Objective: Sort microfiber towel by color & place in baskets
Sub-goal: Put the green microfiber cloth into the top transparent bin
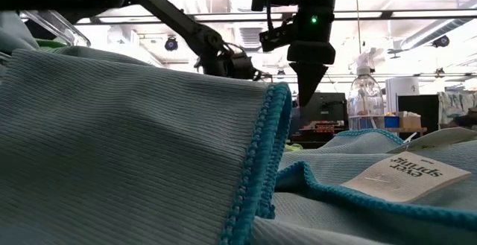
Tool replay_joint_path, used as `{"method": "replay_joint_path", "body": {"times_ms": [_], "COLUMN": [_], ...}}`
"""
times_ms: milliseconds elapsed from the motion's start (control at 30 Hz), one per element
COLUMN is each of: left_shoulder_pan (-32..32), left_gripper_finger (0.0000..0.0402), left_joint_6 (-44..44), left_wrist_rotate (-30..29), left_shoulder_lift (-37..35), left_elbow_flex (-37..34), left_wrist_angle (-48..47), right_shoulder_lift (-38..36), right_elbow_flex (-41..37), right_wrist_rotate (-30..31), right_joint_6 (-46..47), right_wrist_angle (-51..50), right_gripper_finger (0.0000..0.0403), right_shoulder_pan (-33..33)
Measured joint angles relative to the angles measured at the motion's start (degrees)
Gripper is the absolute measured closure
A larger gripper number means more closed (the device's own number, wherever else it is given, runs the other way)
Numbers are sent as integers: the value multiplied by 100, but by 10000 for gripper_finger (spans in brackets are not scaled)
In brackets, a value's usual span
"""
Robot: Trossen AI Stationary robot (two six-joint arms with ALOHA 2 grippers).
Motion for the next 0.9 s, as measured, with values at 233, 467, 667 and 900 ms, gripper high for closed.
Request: {"method": "replay_joint_path", "body": {"times_ms": [233,467,667,900], "left_shoulder_pan": [1,1,1,-11], "left_gripper_finger": [251,271,373,399], "left_joint_6": [58,101,107,85], "left_wrist_rotate": [67,69,71,104], "left_shoulder_lift": [67,69,69,64], "left_elbow_flex": [-4,0,4,7], "left_wrist_angle": [-175,-176,-191,-334], "right_shoulder_lift": [0,0,0,0], "right_elbow_flex": [0,0,0,0], "right_wrist_rotate": [0,0,0,2], "right_joint_6": [0,-2,0,0], "right_wrist_angle": [-15,-15,-14,-10], "right_gripper_finger": [280,280,280,280], "right_shoulder_pan": [0,0,0,0]}}
